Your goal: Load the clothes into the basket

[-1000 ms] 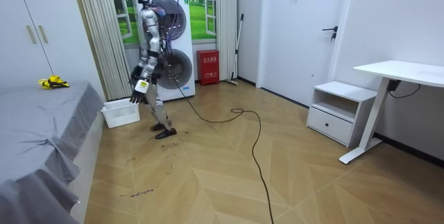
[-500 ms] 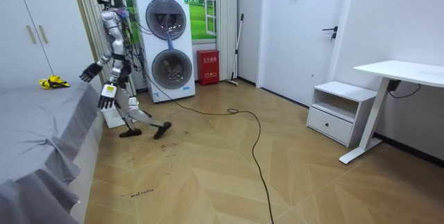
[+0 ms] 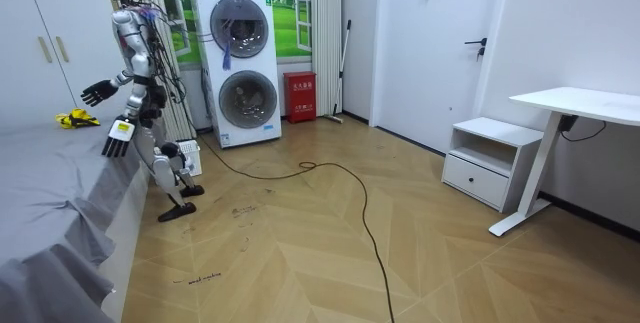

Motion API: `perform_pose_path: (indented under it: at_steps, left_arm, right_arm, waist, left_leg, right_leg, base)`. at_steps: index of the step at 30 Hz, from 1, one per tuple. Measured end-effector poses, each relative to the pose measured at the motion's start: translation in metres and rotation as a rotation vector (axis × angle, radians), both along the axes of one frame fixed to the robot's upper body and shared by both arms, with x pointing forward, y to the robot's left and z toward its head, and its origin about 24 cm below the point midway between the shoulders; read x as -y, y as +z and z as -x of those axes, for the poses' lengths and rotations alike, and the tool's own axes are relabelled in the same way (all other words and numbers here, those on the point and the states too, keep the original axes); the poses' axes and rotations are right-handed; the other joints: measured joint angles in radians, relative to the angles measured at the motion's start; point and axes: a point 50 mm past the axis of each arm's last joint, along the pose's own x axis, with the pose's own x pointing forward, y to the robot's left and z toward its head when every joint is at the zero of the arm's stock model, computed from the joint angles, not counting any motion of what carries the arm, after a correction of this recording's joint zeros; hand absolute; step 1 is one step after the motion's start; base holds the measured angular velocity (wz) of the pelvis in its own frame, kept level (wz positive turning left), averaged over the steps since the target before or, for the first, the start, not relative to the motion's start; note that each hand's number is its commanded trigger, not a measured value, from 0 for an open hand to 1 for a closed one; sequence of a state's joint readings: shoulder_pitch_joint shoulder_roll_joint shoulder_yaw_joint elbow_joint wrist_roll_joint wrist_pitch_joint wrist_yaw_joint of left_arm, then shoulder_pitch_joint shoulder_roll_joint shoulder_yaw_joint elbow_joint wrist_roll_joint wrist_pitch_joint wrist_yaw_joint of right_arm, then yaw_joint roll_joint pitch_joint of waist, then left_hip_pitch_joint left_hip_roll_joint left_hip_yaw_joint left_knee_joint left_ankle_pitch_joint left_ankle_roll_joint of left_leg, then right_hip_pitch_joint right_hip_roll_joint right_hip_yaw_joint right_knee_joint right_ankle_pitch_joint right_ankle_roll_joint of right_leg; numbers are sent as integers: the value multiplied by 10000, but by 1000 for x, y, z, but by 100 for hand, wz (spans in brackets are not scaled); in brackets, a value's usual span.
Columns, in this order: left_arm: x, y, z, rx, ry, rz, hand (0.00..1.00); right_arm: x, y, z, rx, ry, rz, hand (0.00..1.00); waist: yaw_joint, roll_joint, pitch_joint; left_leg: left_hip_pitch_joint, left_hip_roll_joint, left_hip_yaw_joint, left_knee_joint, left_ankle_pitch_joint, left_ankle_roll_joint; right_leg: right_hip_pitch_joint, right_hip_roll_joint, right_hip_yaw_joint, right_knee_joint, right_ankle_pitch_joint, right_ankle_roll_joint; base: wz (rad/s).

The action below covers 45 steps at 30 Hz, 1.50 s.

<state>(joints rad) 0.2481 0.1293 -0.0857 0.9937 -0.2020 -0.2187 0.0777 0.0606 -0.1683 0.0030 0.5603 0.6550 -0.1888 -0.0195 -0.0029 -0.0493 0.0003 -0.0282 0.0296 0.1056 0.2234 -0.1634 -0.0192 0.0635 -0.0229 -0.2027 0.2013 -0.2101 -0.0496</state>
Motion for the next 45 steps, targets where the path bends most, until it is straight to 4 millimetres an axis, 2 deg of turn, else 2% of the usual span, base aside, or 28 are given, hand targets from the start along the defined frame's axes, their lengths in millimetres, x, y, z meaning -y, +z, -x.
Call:
perform_pose_path:
  at_steps: [3, 5, 10, 13, 15, 20, 22, 29, 33, 37, 41, 45]
  left_arm:
    - [-3, 0, -1, -14, 87, -104, 0]
    - [-6, 1, -2, -1, 50, -199, 0]
    - [-6, 3, -17, 243, -320, -319, 0]
    - [-6, 4, -28, 370, -391, -298, 0]
    - [-5, 6, -40, 595, -554, -337, 0]
    - [-8, 5, -44, 370, -557, -385, 0]
    - [-11, 2, -37, -126, -494, -424, 0]
    - [-12, 2, -46, -131, -558, -448, 0]
    - [-12, 3, -50, -40, -575, -463, 0]
    - [-12, 4, -54, 57, -627, -521, 0]
    - [-10, 7, -64, 242, -920, -548, 0]
    - [-11, 7, -65, 262, -1079, -600, 0]
  right_arm:
    - [3, 2, 0, 111, -204, -49, 0]
    - [4, 3, -3, 149, -314, -13, 0]
    - [2, 5, -12, 177, -362, -48, 0]
    - [-1, 1, -24, -186, -90, 52, 0]
    - [3, -2, -33, -564, -65, 236, 0]
    - [6, 1, -49, -831, -266, 467, 0]
    - [7, 1, -53, -956, -370, 553, 0]
    - [33, 1, -55, -1742, -754, 1308, 0]
    - [42, 5, -58, -1867, -855, 1800, 0]
    - [45, 8, -59, -1882, -1059, 1944, 0]
    - [60, 14, -59, -1981, -1553, 2260, 0]
    - [70, 18, -60, -2151, -1746, 2559, 0]
  waist:
    - [-5, -143, 58]
    - [76, -169, 52]
    - [214, -169, 66]
    - [322, -200, 83]
    - [375, -262, 142]
    - [662, -314, 169]
    - [660, -303, 178]
    - [908, -274, 237]
    - [966, -301, 295]
    - [1021, -315, 305]
    - [1188, -375, 368]
    - [1193, -435, 404]
  left_leg:
    - [-3, -30, -40, -97, -2, 1]
    - [-269, -57, -213, -70, -2, 2]
    - [-1032, -103, -383, 84, 37, 60]
    - [-1363, -113, -457, 168, 88, 75]
    - [-1609, -189, -623, 136, 244, 102]
    - [-2116, -262, -827, 143, 405, 124]
    - [-2233, -282, -861, 145, 436, 150]
    - [-2613, -465, -1208, 140, 576, 270]
    - [-2893, -523, -1232, 143, 659, 339]
    - [-3069, -544, -1224, 150, 682, 377]
    - [-3238, -579, -1188, 140, 734, 432]
    - [-3366, -602, -1160, 145, 757, 469]
  right_leg:
    - [-62, -20, 49, 0, 0, 4]
    - [-214, -29, -33, 7, 11, 23]
    - [-842, -71, -202, 29, 20, 38]
    - [-1094, -92, -329, 48, 30, 54]
    - [-1260, -133, -508, 47, 36, 63]
    - [-1667, -118, -767, 45, 65, 86]
    - [-1737, -133, -878, 38, 80, 102]
    - [-1959, -263, -1270, 34, 141, 195]
    - [-2228, -309, -1255, 46, 188, 267]
    - [-2413, -331, -1218, 72, 227, 296]
    - [-2645, -398, -1225, 195, 241, 319]
    - [-2776, -443, -1235, 220, 256, 344]
  base:
    - [0]
    - [8]
    - [10]
    - [10]
    - [28]
    - [17]
    - [14]
    - [17]
    - [3]
    - [0]
    - [-1]
    - [0]
